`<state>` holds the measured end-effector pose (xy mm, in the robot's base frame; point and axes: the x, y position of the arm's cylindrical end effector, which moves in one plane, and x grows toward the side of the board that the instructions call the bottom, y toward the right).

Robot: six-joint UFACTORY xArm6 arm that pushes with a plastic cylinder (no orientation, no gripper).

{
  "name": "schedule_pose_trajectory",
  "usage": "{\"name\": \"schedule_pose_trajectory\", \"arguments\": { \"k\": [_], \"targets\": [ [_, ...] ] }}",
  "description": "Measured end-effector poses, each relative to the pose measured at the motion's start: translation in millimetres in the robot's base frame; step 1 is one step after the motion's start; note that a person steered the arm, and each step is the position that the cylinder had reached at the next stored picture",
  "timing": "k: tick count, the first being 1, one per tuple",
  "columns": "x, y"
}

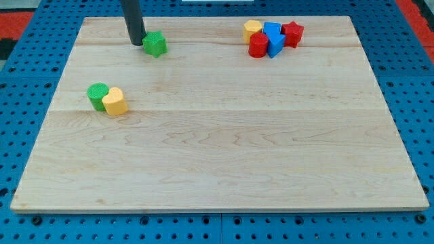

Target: Push the green star to the top center

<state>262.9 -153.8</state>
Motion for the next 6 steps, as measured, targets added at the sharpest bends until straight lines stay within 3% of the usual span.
{"name": "schedule_pose_trajectory", "arguments": {
  "k": [2, 6],
  "targets": [
    [13.5, -26.6],
    [23.6, 54.7]
  ]
}}
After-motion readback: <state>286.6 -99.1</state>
